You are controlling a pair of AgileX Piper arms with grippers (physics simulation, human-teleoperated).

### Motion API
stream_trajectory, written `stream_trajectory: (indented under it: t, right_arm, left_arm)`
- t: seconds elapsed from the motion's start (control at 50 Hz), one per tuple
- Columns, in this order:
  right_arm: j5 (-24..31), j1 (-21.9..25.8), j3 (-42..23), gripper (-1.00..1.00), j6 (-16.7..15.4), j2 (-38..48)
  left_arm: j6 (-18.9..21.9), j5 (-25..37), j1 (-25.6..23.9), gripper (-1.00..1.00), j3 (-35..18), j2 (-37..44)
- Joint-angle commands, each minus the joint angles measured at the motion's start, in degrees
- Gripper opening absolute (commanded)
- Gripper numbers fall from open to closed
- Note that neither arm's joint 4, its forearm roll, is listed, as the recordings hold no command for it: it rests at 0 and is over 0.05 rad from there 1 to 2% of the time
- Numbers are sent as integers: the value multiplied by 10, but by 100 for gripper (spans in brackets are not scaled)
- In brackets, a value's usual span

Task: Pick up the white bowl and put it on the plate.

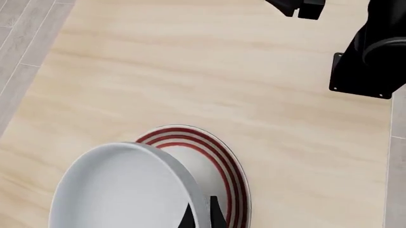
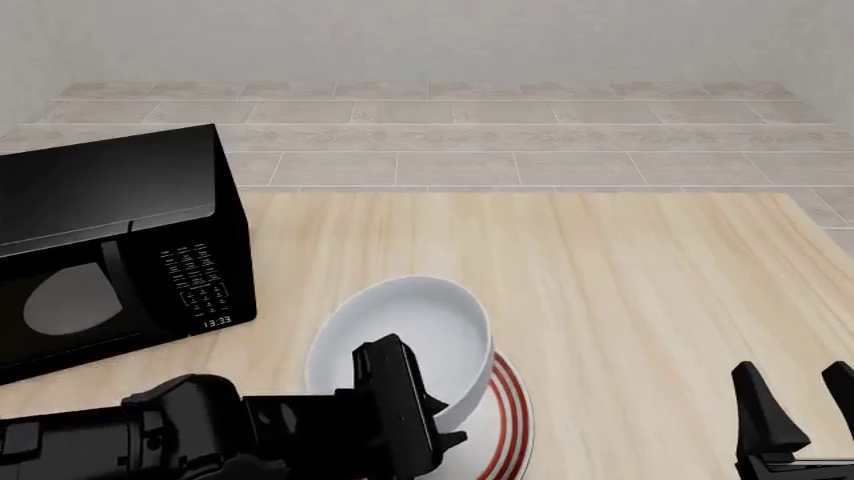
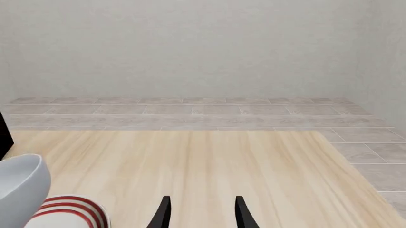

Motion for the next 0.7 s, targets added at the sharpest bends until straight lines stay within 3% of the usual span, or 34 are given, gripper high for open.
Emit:
stream_trajectory:
  t: [0.02,0.7]
  right_arm:
    - [0,0,0,100,0,0]
    - [0,0,0,100,0,0]
  left_arm:
    - [-9,-19,-4,-100,7,4]
    - [-39,-74,-24,-100,34,48]
